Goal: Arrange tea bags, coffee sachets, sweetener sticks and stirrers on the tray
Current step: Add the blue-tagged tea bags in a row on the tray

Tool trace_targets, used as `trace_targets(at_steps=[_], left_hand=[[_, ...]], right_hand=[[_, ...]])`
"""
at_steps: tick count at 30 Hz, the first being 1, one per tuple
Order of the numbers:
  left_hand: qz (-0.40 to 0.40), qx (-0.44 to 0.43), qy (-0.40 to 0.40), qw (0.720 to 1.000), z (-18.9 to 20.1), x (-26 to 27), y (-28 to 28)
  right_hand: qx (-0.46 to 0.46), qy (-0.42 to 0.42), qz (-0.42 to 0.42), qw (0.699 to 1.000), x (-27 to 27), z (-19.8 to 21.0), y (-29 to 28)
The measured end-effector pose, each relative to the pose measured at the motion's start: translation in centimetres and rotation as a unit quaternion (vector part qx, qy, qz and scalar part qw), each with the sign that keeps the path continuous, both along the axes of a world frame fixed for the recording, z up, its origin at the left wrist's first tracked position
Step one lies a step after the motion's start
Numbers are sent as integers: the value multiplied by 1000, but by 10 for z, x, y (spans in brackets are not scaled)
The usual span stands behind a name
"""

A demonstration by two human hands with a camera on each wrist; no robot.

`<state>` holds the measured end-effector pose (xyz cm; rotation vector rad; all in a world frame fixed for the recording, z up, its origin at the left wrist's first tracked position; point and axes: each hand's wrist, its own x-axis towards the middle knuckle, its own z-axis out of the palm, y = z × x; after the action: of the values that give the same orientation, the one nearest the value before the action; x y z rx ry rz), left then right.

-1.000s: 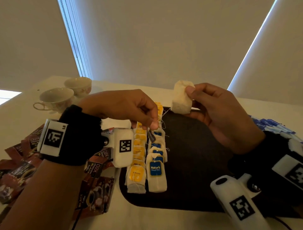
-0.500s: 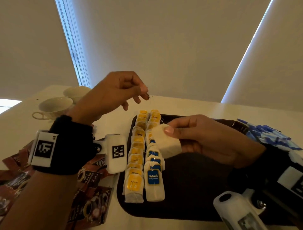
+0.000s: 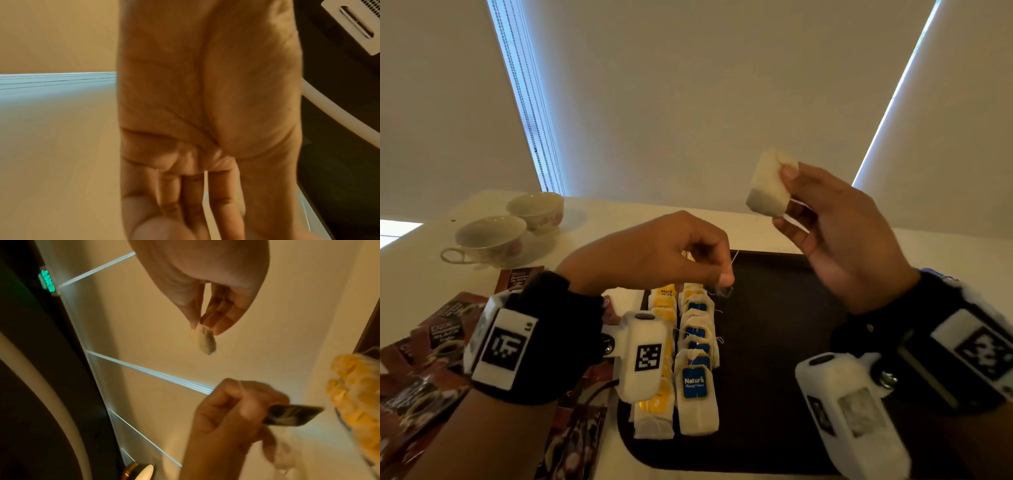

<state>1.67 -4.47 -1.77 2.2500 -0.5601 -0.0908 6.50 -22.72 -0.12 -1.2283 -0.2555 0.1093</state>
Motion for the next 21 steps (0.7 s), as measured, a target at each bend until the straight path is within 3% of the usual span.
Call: trace_targets(at_steps=[5,13,17,21], left_hand=[[-15,19,22,999,8,-9,-4],[56,0,-81,995,29,-24,0],[113,-15,-122,986,29,-21,6],[147,-46,-147,977,23,-13,6]], right_hand=[[-44,3,-32,999,6,-23,4],[-142,-93,34,985,-4,-42,7],[-195,-136,90,967,-4,-45,4],[-213,-147,198,945,-5,-42,3]])
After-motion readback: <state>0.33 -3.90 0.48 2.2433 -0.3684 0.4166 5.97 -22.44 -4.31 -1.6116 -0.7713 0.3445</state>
